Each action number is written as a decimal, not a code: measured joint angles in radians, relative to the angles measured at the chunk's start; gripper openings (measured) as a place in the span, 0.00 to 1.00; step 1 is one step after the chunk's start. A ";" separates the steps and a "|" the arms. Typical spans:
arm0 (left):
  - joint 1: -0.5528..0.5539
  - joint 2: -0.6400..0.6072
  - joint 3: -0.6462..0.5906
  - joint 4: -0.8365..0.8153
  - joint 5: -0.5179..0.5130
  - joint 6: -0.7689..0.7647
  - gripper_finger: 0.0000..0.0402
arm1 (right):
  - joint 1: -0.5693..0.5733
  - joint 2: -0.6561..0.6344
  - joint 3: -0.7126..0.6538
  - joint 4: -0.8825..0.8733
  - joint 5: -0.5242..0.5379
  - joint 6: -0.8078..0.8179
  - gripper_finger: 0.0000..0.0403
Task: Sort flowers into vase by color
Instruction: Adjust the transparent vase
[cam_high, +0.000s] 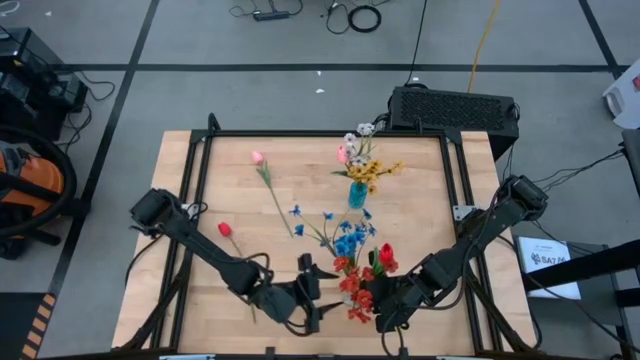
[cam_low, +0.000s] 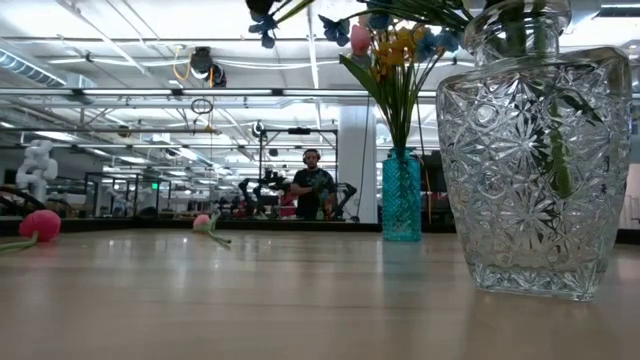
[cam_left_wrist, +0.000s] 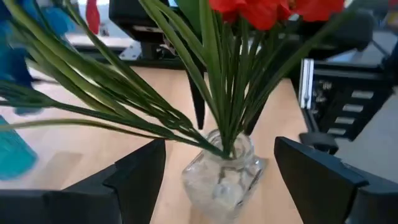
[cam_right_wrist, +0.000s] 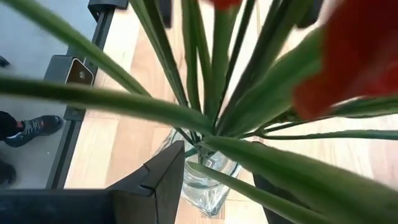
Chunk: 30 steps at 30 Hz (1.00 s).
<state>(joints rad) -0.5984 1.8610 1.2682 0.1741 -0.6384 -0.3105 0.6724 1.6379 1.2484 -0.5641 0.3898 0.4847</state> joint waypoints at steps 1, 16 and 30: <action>-0.001 0.014 0.016 -0.004 -0.001 -0.027 0.76 | 0.000 0.000 0.000 0.000 0.000 0.000 0.44; -0.073 0.242 0.243 -0.144 -0.080 -0.302 0.76 | 0.000 0.000 0.000 -0.024 0.000 -0.033 0.44; -0.010 0.300 0.246 -0.120 -0.066 -0.312 0.76 | -0.001 0.000 0.000 -0.021 0.003 -0.056 0.44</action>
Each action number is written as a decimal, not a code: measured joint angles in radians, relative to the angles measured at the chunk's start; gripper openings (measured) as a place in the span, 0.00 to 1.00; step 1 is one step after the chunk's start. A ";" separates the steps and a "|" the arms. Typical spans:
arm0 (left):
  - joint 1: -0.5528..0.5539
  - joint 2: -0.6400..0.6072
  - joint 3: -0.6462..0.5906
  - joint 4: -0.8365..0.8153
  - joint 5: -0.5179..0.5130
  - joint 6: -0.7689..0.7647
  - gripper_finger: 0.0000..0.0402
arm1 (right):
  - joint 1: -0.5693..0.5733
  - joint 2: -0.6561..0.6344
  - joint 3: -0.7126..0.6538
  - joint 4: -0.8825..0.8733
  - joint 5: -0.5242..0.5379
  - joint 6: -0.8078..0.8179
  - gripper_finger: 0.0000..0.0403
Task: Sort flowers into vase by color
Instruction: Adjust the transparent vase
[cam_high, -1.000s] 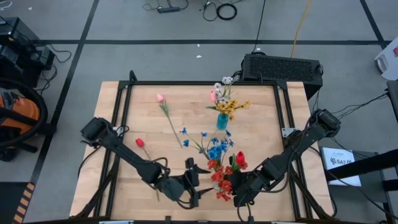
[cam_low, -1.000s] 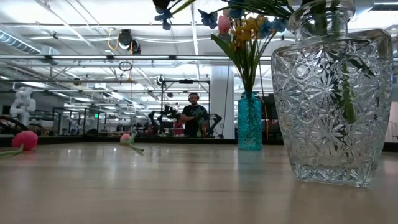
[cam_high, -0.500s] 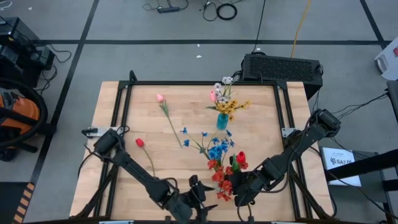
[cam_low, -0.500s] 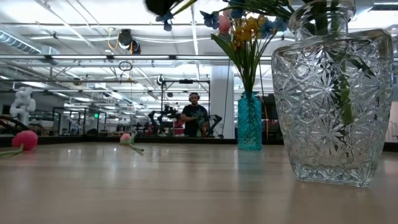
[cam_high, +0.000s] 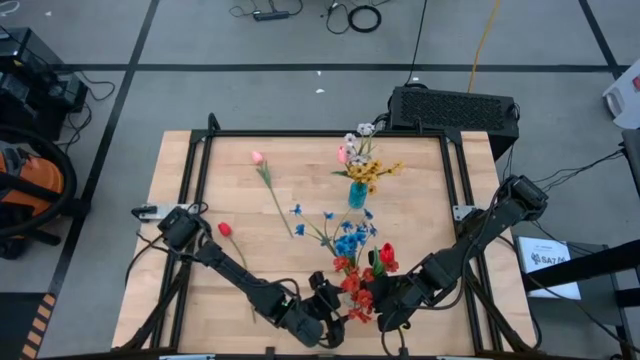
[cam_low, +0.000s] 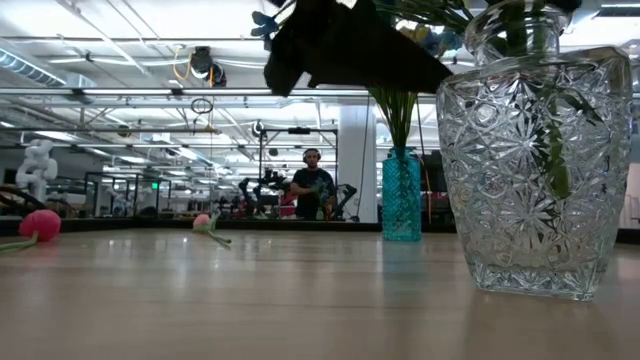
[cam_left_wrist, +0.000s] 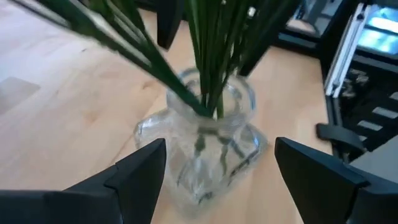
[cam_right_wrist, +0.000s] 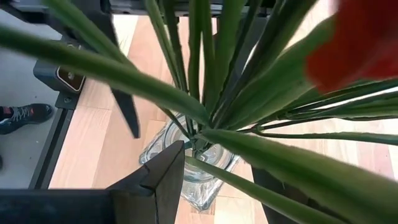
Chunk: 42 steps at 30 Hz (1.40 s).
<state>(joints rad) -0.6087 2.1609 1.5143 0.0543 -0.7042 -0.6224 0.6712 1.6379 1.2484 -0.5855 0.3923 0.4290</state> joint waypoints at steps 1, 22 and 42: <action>0.005 0.000 0.000 0.009 0.010 0.000 0.76 | 0.000 0.000 0.000 0.000 0.002 0.000 0.44; 0.060 0.006 0.000 0.012 0.014 0.087 0.68 | -0.002 0.000 0.000 0.005 0.002 0.004 0.44; 0.065 0.004 0.000 -0.016 0.004 0.088 0.43 | -0.002 0.000 0.000 0.001 0.000 0.034 0.44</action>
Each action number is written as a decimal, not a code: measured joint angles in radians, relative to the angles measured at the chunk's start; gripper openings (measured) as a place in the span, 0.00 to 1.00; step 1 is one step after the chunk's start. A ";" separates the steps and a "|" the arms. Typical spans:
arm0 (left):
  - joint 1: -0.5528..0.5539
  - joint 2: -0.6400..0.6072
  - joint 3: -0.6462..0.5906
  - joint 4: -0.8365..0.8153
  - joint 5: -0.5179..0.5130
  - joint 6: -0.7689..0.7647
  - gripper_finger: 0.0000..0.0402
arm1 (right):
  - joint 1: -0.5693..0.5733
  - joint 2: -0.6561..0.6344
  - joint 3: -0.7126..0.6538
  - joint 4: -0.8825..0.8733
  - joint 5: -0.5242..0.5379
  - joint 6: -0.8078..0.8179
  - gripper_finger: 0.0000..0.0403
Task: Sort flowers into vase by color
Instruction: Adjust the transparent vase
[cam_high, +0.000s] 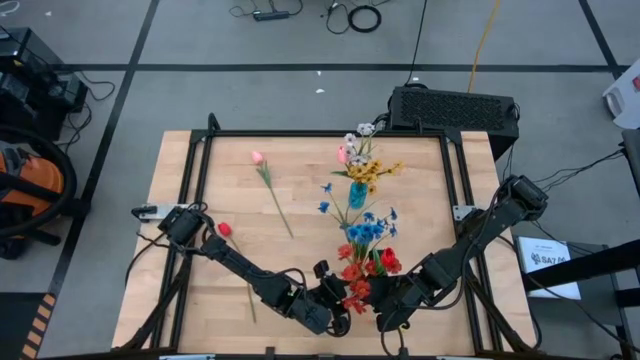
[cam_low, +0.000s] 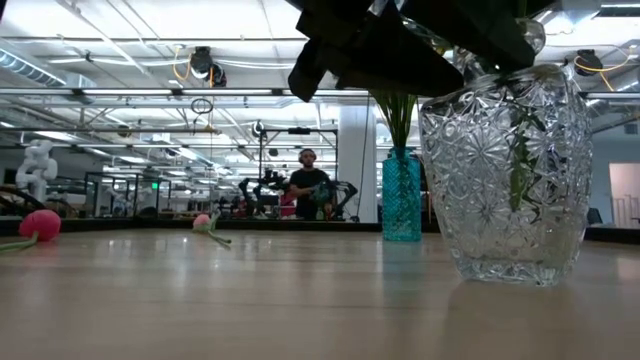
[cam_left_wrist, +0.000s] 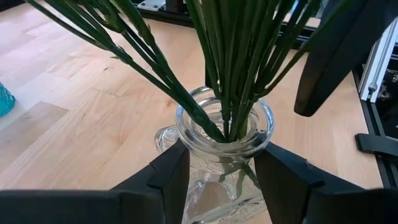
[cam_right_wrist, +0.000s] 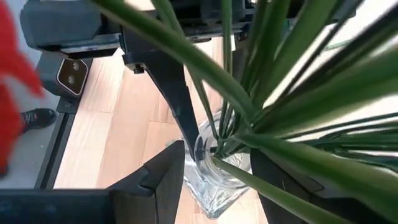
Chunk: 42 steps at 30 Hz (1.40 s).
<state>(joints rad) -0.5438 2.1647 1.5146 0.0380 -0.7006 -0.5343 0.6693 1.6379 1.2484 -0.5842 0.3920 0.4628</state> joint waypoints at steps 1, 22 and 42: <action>0.000 0.000 0.000 -0.002 0.000 0.000 0.43 | 0.000 0.000 0.000 -0.004 -0.001 0.000 0.44; 0.000 -0.001 0.000 -0.037 0.000 -0.003 0.44 | 0.013 -0.014 0.002 -0.192 -0.066 0.157 0.44; 0.001 0.000 0.000 -0.046 -0.020 -0.001 0.44 | 0.062 -0.082 0.000 -0.115 -0.266 0.156 0.44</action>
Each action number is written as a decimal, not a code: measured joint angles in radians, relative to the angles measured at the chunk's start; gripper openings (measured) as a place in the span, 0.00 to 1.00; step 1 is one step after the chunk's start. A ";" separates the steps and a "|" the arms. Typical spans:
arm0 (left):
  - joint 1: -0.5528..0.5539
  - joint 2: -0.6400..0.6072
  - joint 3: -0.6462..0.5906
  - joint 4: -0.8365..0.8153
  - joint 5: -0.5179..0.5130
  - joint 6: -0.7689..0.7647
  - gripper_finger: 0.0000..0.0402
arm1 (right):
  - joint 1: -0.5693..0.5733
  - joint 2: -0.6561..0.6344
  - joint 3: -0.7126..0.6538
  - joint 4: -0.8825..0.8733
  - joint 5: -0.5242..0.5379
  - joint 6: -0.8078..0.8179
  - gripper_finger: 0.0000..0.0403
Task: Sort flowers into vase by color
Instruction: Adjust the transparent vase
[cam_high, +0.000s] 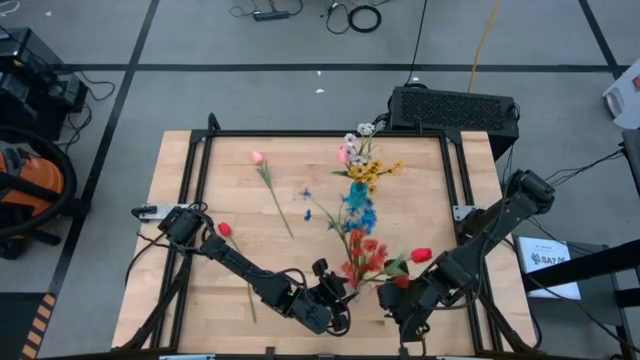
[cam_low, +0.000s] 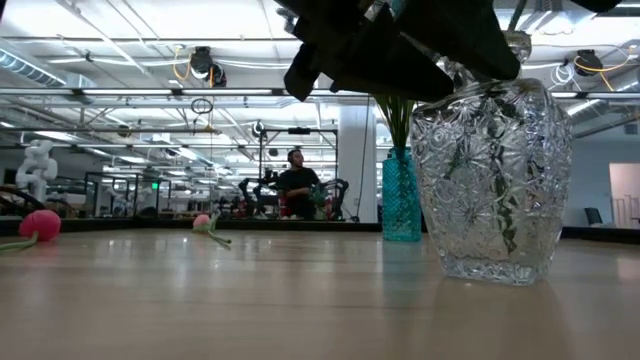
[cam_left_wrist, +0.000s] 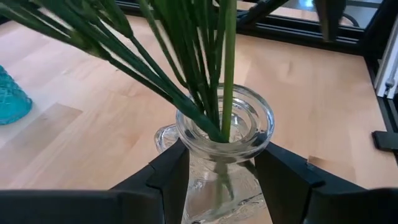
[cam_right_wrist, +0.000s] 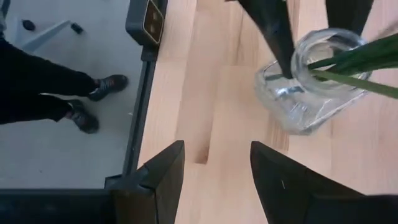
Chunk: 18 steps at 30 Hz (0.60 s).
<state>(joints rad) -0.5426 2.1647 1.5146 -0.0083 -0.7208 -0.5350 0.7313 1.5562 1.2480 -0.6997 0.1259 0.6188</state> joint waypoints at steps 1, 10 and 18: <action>0.000 0.000 0.000 -0.001 -0.006 0.000 0.44 | 0.004 0.000 0.000 -0.004 0.000 0.001 0.44; 0.001 0.000 -0.001 -0.005 -0.017 -0.002 0.44 | -0.004 0.000 0.000 -0.028 0.046 0.009 0.40; 0.001 0.001 -0.001 -0.033 -0.088 -0.011 0.44 | 0.028 -0.011 0.000 -0.202 -0.001 0.117 0.31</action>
<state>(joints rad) -0.5415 2.1659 1.5137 -0.0416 -0.8084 -0.5465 0.7589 1.5452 1.2484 -0.9020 0.1253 0.7353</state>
